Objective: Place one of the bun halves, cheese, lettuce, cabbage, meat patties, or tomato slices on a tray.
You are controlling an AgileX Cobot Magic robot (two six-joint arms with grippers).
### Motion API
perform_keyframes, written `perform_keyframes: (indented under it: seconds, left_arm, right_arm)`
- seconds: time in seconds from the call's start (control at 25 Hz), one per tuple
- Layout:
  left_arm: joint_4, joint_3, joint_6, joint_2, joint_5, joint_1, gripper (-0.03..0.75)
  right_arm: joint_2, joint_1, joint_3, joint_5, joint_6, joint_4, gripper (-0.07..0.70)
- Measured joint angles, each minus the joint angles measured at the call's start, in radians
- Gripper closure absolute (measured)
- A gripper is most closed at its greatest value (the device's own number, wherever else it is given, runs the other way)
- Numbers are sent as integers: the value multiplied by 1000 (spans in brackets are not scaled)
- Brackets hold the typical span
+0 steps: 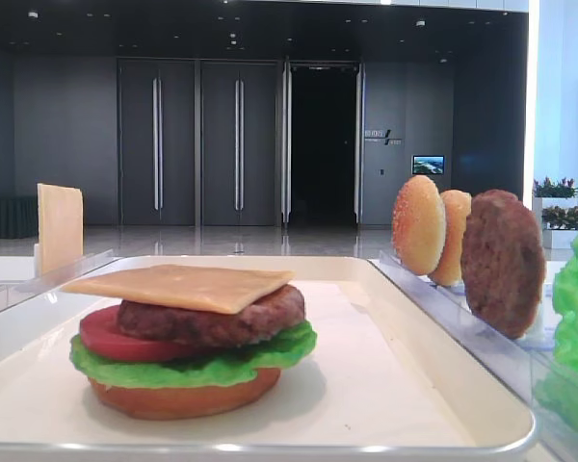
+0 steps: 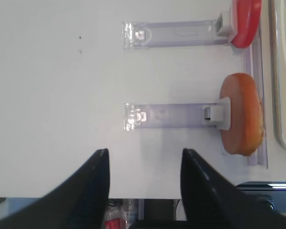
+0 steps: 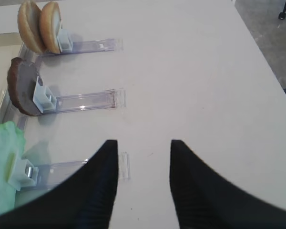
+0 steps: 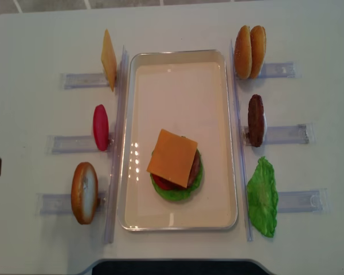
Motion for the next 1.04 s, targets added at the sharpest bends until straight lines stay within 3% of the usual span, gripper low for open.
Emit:
perform_keyframes:
  seconds: [0.32,0.48,0.64,1.04]
  left_arm:
    - [1,309,2,-438,-50,0,356]
    - [1,337,6,-630,-108,0,361]
    - [5,348,7,-776,-109,0,386]
    - [8,349,7,-795,-109,0,429]
  right_arm:
    - [0,0,0,0,0,0,347]
    - [0,0,0,0,1,0,347]
    - [0,0,0,0,1,0,347]
    - [0,0,0,0,1,0,347]
